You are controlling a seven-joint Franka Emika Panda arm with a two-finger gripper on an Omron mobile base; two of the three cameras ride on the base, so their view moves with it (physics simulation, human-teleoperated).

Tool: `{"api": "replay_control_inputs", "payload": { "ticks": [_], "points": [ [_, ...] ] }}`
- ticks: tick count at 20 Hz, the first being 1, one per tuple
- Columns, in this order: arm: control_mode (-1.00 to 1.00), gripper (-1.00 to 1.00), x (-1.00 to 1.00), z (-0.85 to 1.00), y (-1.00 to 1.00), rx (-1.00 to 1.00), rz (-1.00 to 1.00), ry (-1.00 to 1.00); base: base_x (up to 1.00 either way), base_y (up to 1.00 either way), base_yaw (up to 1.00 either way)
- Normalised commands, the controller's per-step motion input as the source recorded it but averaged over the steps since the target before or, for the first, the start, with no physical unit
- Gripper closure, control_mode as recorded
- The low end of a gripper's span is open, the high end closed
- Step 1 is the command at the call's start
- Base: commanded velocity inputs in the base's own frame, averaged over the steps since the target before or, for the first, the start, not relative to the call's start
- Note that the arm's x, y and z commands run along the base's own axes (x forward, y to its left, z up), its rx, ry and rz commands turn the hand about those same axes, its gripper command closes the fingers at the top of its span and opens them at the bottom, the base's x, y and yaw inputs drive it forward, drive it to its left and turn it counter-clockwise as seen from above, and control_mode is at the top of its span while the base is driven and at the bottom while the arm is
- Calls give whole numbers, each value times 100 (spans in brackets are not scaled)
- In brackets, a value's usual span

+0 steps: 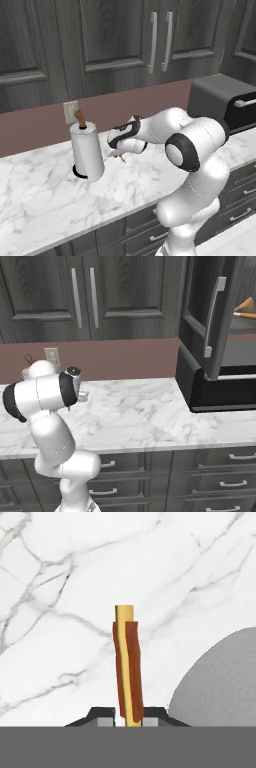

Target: Organize the utensils by type. Pick up the wooden spoons from the counter and place them in the open cabinet. Then pick up the metallic utensils from the counter and place them in the open drawer.

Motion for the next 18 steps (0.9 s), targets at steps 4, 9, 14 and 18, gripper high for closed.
{"api": "replay_control_inputs", "payload": {
  "ticks": [4, 9, 14, 18],
  "points": [
    [-100, 100, -74, 63, -85, 17, 1, -13, 0, 0, 0],
    [-100, 100, -99, 42, -82, 14, 0, -14, 0, 0, 0],
    [-100, 100, -97, 58, -61, 9, -6, -9, 0, 0, 0],
    [-100, 100, -77, 70, -53, 12, -16, 0, 0, 0, 0]
  ]
}}
